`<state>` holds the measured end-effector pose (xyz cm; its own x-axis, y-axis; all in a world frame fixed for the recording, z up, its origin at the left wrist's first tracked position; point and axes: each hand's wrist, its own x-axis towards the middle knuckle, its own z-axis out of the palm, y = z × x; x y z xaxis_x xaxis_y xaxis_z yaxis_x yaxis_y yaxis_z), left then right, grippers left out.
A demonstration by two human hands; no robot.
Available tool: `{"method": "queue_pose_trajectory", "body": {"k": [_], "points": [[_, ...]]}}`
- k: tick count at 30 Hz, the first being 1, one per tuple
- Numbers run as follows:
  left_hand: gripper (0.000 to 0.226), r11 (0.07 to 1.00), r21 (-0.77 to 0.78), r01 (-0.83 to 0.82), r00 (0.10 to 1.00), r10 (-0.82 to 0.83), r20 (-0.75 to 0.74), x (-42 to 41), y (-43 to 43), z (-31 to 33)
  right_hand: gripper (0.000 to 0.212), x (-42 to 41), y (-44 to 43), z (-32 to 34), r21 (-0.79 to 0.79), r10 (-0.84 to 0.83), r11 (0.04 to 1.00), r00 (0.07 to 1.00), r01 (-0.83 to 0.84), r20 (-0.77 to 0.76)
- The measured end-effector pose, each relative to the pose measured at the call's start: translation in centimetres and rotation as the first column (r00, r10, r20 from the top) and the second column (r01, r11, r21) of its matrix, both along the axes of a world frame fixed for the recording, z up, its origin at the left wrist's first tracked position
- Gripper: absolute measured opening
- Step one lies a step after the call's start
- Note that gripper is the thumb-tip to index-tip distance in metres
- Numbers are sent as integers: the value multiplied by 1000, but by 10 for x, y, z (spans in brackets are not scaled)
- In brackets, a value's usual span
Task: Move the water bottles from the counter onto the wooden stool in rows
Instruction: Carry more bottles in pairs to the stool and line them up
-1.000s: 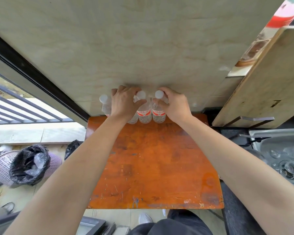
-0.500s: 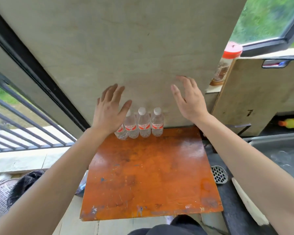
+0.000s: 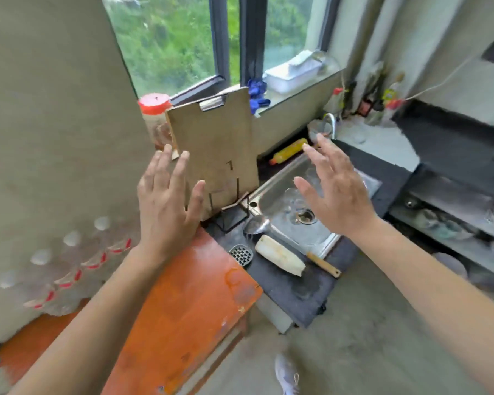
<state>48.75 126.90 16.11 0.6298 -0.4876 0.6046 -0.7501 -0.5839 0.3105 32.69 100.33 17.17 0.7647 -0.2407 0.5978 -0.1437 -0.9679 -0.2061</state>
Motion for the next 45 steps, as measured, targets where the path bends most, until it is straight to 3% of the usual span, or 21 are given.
{"method": "queue_pose_trajectory", "body": {"k": [5,10,20,30,36,45], "points": [[57,959,87,271,959,-277,63,-68,-146,17,62,-112,-86,5,16,-296,955,952,296,74],[60,883,120,454,883,-464,69,-154,-298,16,64,-234,-191,-11,21,-464,885,882,464,79],[65,726,150,671,739,-670,-63,-360,-598,12,75,-446,-413,-21,124,-706,704,708,700,11],[68,617,230,752,654,-743,-142,-416,-796,-30,74,-506,-576,-76,194,-796,580,601,791,-73],[67,566,217,795,602,-780,-172,-423,-952,-58,74,-528,-711,-99,143,-838,508,525,850,-147],[67,364,236,901,420,-865,-274,-465,-1173,-62,74,-563,-866,-107,169,-896,319,355,932,-266]]}}
